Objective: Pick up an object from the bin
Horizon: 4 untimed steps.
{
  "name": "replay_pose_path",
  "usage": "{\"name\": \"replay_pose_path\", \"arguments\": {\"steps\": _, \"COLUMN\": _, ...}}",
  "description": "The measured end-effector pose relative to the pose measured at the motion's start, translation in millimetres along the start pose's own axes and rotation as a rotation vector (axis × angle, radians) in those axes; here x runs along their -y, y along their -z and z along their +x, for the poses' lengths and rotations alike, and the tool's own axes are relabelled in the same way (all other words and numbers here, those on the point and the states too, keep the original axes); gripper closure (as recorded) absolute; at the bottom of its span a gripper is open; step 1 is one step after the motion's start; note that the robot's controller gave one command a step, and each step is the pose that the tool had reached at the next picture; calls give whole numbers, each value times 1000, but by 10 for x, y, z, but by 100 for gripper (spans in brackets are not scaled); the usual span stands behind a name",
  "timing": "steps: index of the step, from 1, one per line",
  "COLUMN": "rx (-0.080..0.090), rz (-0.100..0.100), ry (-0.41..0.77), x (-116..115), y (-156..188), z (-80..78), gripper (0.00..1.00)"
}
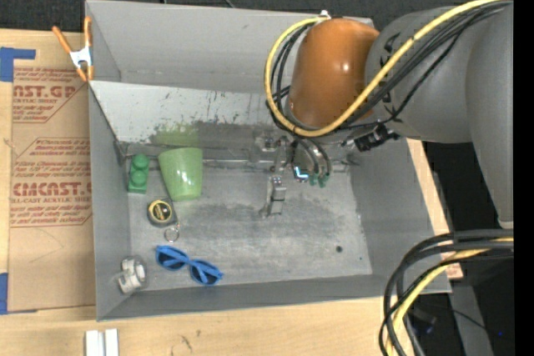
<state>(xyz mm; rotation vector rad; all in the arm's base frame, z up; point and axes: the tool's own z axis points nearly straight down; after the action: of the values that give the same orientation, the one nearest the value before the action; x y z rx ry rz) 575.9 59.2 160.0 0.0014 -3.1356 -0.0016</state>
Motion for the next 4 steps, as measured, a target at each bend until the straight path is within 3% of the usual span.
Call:
{"name": "replay_pose_path", "arguments": {"steps": 1, "rx": 2, "rz": -1, "ry": 421, "x": -798, "y": -752, "z": -88, "gripper": 0}}
{"name": "replay_pose_path", "arguments": {"steps": 2, "rx": 16, "rz": 2, "ry": 622, "x": -1890, "y": -869, "z": 436, "gripper": 0}}
{"name": "replay_pose_path", "arguments": {"steps": 3, "rx": 15, "rz": 2, "ry": 561, "x": -1880, "y": -882, "z": 730, "gripper": 0}}
{"name": "replay_pose_path", "arguments": {"steps": 4, "rx": 9, "rz": 2, "ry": 561, "x": -1877, "y": -900, "z": 746, "gripper": 100}}
